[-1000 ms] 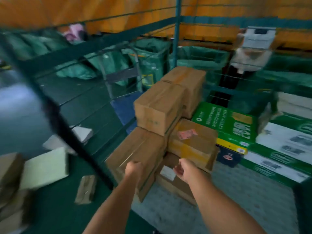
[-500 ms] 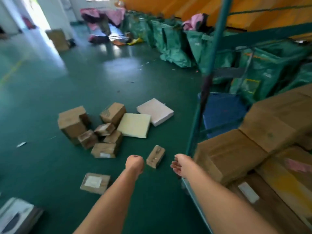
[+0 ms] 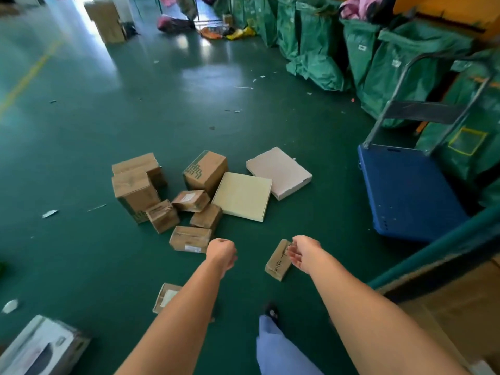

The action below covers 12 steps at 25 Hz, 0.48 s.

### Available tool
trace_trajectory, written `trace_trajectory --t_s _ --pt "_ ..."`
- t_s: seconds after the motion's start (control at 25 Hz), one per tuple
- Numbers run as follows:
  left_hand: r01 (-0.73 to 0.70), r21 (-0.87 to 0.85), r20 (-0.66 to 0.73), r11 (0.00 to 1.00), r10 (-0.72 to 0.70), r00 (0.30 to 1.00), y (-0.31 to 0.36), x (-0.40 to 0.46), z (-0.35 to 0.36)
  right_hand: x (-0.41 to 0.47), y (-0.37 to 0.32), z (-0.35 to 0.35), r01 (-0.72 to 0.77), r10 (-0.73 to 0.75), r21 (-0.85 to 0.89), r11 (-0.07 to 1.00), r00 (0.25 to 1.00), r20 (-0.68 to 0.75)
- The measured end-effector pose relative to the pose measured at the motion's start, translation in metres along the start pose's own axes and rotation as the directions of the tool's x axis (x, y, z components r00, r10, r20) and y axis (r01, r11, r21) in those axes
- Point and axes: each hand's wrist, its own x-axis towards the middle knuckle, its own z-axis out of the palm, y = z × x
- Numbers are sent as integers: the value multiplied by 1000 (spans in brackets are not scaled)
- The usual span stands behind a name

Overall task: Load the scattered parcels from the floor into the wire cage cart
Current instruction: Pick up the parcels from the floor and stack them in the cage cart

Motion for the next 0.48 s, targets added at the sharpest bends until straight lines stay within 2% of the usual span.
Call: trace_trajectory --t_s 0.04,0.32,0.4,0.48 --pt "8 5 30 1000 -9 1000 12 14 4 13 -14 11 0 0 0 1000 1000 -5" --pt "7 63 -11 998 -6 1000 158 125 28 104 -155 80 -30 27 52 998 997 68" --pt "-23 84 -21 996 25 999 201 157 34 125 -194 93 -17 14 73 997 999 46" --pt "2 104 -7 995 -2 1000 233 188 41 144 -227 106 -10 9 69 998 1000 19"
